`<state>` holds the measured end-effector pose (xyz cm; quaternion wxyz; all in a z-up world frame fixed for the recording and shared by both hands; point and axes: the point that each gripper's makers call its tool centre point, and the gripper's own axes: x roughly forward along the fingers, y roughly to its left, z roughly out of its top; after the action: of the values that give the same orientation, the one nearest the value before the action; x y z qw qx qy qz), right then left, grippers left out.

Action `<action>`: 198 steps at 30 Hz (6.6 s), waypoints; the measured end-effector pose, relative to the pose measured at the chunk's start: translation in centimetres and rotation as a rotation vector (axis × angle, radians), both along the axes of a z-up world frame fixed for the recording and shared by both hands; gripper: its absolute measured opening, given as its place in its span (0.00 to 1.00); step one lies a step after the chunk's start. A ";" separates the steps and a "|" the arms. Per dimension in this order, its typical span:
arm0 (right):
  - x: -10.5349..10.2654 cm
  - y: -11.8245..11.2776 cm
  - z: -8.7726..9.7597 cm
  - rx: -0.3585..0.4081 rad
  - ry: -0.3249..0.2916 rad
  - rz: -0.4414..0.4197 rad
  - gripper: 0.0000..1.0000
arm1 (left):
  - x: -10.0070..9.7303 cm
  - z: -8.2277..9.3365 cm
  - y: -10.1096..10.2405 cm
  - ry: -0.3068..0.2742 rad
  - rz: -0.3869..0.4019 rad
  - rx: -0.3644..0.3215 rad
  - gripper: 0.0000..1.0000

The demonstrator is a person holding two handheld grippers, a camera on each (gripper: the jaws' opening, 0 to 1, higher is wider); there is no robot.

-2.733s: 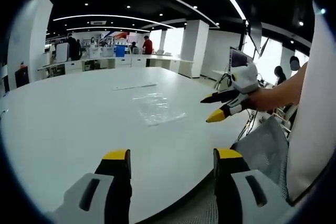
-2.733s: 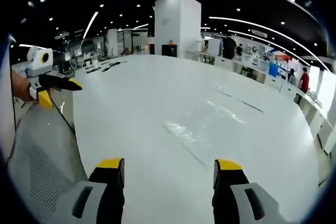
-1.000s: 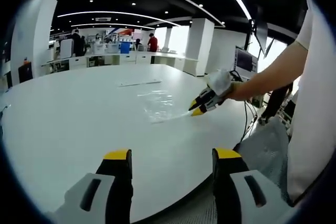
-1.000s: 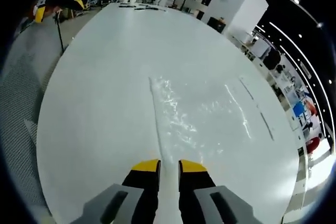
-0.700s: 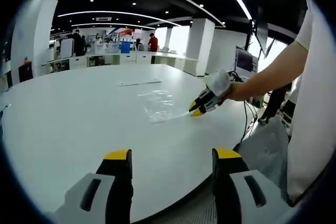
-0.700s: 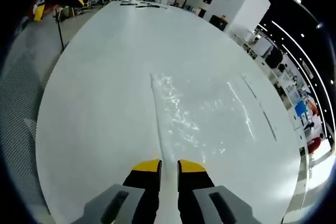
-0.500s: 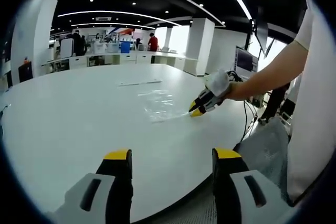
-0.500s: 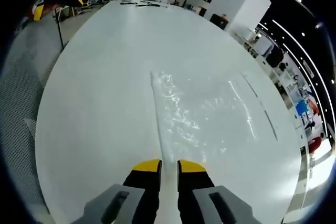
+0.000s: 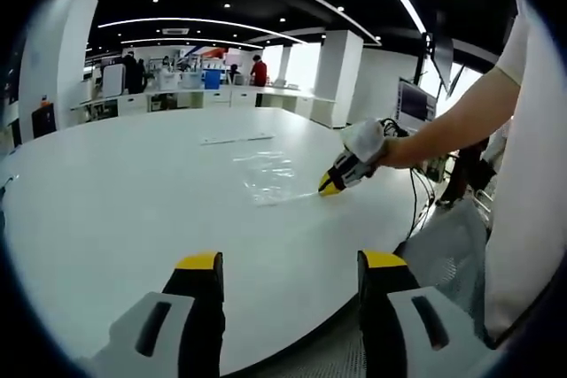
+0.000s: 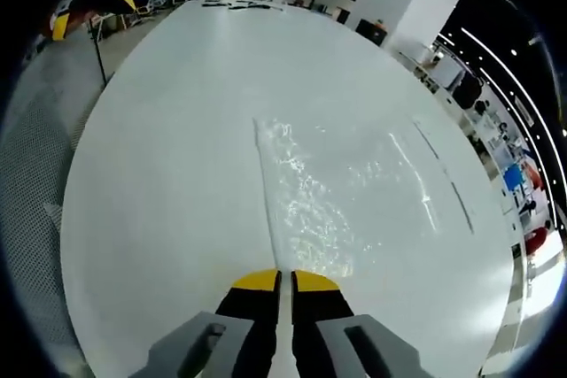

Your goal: Arrange the food packaging bags into a neat stack by flattening each bag and aligning their edges.

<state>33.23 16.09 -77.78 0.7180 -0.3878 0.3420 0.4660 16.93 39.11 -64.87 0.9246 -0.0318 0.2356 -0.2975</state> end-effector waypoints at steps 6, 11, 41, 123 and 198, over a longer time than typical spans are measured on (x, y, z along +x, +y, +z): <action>0.0 -0.1 -0.1 0.003 0.020 0.002 0.00 | 0.0 -0.1 0.2 0.000 0.001 -0.001 0.60; 0.1 -0.1 0.1 0.006 0.017 0.006 0.00 | 0.1 -0.2 0.2 -0.001 0.001 -0.001 0.60; -0.9 0.5 6.3 -0.009 -0.137 0.108 0.00 | -0.3 0.1 -0.4 -0.010 -0.024 0.005 0.60; -9.0 1.6 25.9 -0.038 -0.187 0.213 0.00 | 6.1 14.6 -7.4 -0.274 -0.395 0.041 0.24; -10.6 2.0 25.9 -0.140 -0.176 0.295 0.00 | 3.1 13.0 -9.3 -0.146 -0.840 0.663 0.00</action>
<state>22.59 18.13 -51.85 0.6404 -0.5220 0.2486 0.5056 20.04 29.76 -51.88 0.7005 0.3794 0.2442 -0.5529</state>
